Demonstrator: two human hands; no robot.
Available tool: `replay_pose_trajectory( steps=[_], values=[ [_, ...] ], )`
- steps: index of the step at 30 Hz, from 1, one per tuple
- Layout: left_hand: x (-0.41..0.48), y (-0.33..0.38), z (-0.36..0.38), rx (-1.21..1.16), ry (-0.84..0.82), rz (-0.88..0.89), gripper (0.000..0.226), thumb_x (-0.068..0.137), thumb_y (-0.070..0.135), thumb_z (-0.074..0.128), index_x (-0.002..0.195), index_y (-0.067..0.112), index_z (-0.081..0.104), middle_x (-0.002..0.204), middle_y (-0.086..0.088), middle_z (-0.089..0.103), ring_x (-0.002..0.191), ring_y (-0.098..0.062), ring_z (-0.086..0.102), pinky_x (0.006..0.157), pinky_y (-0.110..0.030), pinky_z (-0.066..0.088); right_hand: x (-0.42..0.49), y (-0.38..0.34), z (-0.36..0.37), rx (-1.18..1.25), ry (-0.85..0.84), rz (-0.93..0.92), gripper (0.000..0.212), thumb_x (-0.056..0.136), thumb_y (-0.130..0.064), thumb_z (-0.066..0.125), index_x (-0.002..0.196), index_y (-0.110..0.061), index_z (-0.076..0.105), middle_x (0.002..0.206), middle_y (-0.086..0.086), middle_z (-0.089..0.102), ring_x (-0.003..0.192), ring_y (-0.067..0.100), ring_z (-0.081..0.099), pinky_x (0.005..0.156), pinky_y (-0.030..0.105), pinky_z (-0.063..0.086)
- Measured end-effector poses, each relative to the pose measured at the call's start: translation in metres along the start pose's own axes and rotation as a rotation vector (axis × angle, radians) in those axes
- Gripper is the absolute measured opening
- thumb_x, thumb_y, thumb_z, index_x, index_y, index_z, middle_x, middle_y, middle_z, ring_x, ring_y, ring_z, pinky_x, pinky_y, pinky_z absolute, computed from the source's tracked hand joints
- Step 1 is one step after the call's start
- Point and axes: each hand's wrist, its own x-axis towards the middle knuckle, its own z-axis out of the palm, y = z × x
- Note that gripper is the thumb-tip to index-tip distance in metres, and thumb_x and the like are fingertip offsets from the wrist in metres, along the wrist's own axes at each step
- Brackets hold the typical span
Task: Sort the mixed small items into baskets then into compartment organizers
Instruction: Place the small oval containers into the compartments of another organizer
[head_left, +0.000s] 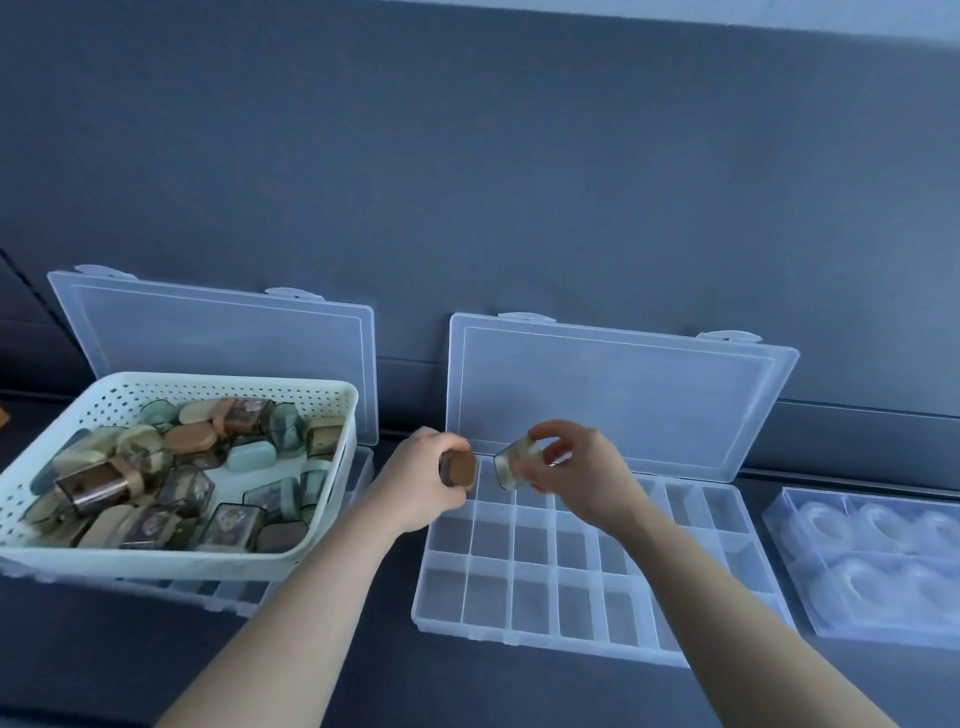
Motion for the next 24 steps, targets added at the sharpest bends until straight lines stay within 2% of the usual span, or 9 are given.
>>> replay_pose_trajectory(
  steps=[3,6,8,10,12,14,18,21,24],
  values=[
    [0.000,-0.006,0.002,-0.011,-0.033,-0.037,0.051,0.081,0.018,0.069,0.129,0.027,0.055,0.125,0.004,0.041,0.100,-0.011,0.052,0.081,-0.014,0.034,0.003,0.000,0.005,-0.052,-0.008,-0.011,0.020,0.079,-0.034,0.070,0.096,-0.025,0.064,0.081,-0.003,0.064,0.066,0.023,0.066,0.044,0.017,0.041],
    [0.000,-0.011,0.004,-0.031,-0.067,-0.053,0.055,0.086,0.020,0.066,0.138,0.026,0.047,0.128,0.004,0.037,0.103,-0.011,0.050,0.088,-0.016,0.035,0.005,-0.001,0.011,-0.160,-0.009,-0.041,0.027,0.079,-0.037,0.070,0.099,-0.019,0.065,0.087,-0.003,0.059,0.065,0.012,0.056,0.045,0.010,0.037],
    [-0.001,-0.012,0.005,-0.038,-0.061,-0.050,0.058,0.087,0.023,0.065,0.141,0.026,0.044,0.126,0.006,0.035,0.104,-0.010,0.049,0.089,-0.017,0.036,0.006,-0.002,0.017,-0.209,-0.005,-0.063,0.026,0.079,-0.035,0.069,0.095,-0.014,0.064,0.094,0.001,0.058,0.073,0.017,0.056,0.057,0.017,0.044],
    [-0.004,-0.014,0.007,-0.051,-0.036,-0.056,0.058,0.087,0.026,0.065,0.140,0.025,0.044,0.125,0.007,0.036,0.105,-0.009,0.048,0.091,-0.019,0.039,0.008,-0.002,0.024,-0.228,-0.007,-0.066,0.025,0.078,-0.031,0.068,0.088,-0.009,0.062,0.097,0.007,0.056,0.077,0.026,0.059,0.067,0.033,0.051],
    [-0.008,-0.015,0.007,-0.070,0.014,-0.063,0.055,0.087,0.028,0.065,0.139,0.024,0.046,0.126,0.007,0.038,0.105,-0.008,0.049,0.094,-0.024,0.043,0.010,-0.003,0.030,-0.261,-0.010,-0.060,0.027,0.075,-0.027,0.067,0.086,-0.003,0.061,0.096,0.011,0.056,0.074,0.033,0.056,0.067,0.037,0.052],
    [-0.011,-0.015,0.008,-0.102,0.086,-0.053,0.048,0.088,0.024,0.063,0.135,0.021,0.050,0.123,0.008,0.044,0.104,-0.007,0.052,0.094,-0.027,0.046,0.012,-0.004,0.033,-0.324,-0.014,-0.062,0.031,0.075,-0.027,0.066,0.088,0.000,0.061,0.097,0.013,0.056,0.068,0.030,0.047,0.065,0.037,0.050],
    [-0.019,-0.011,0.008,-0.147,0.212,-0.017,0.039,0.091,0.019,0.059,0.130,0.018,0.056,0.117,0.009,0.052,0.103,-0.003,0.053,0.092,-0.020,0.045,0.011,-0.006,0.035,-0.462,-0.088,-0.075,0.043,0.074,-0.042,0.071,0.097,-0.006,0.061,0.099,0.007,0.053,0.078,0.027,0.058,0.067,0.031,0.048],
    [-0.027,-0.005,0.004,-0.116,0.250,0.008,0.039,0.092,0.020,0.057,0.131,0.018,0.055,0.121,0.007,0.054,0.106,-0.004,0.052,0.097,-0.025,0.045,0.006,-0.004,0.034,-0.494,-0.060,-0.110,0.045,0.076,-0.048,0.066,0.103,-0.013,0.062,0.103,0.003,0.054,0.082,0.025,0.061,0.072,0.034,0.054],
    [-0.037,0.007,-0.011,-0.077,0.268,0.078,0.041,0.094,0.022,0.055,0.134,0.016,0.052,0.131,0.005,0.051,0.115,-0.008,0.051,0.102,-0.028,0.042,0.002,-0.010,0.030,-0.541,-0.001,-0.202,0.044,0.084,-0.045,0.061,0.118,-0.017,0.058,0.116,0.002,0.057,0.097,0.025,0.061,0.079,0.035,0.052]
  ],
)
